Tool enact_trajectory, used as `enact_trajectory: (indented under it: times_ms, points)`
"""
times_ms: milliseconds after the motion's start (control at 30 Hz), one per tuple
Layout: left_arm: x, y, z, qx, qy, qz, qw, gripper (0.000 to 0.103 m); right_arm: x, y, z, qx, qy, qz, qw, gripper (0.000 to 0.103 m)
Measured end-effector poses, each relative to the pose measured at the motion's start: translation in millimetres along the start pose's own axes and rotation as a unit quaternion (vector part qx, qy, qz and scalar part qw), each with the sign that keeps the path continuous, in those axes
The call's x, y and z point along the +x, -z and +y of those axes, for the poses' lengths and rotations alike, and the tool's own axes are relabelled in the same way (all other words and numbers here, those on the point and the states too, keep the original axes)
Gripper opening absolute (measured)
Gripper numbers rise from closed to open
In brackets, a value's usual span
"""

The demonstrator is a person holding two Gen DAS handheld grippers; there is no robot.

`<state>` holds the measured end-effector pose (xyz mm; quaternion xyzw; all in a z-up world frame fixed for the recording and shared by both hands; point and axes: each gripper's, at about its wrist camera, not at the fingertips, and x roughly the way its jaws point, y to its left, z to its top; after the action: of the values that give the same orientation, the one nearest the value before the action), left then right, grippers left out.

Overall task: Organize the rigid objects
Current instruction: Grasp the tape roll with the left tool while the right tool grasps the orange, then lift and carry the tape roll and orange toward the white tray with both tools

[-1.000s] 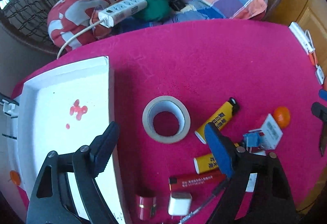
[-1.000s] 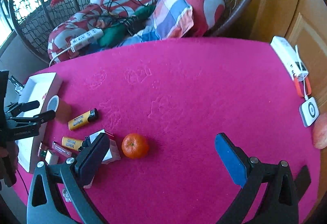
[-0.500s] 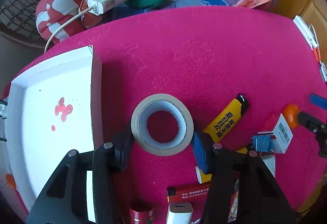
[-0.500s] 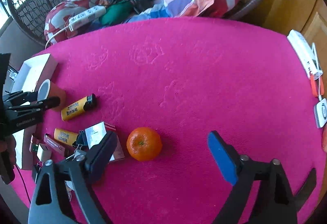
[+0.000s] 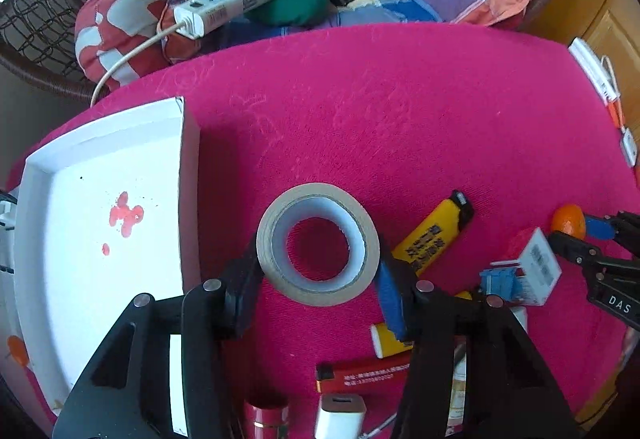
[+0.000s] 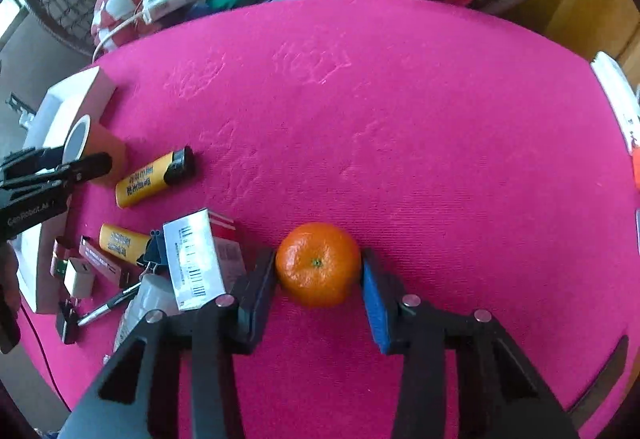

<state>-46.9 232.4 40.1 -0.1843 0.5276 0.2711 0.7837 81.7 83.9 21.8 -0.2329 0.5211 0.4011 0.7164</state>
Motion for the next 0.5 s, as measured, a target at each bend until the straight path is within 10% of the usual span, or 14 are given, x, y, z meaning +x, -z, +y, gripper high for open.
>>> enact_trajectory:
  times_ms: [300,500]
  points:
    - [-67,-1,4,-0.048,0.037,-0.065,0.9961,0.05,-70,3,-9,0.042,-0.021,-0.082,0.996,0.041]
    - [-160,3,9,-0.077,0.057,-0.162,0.982,0.05,-167,1,6,0.033,-0.046,-0.211,0.976,0.041]
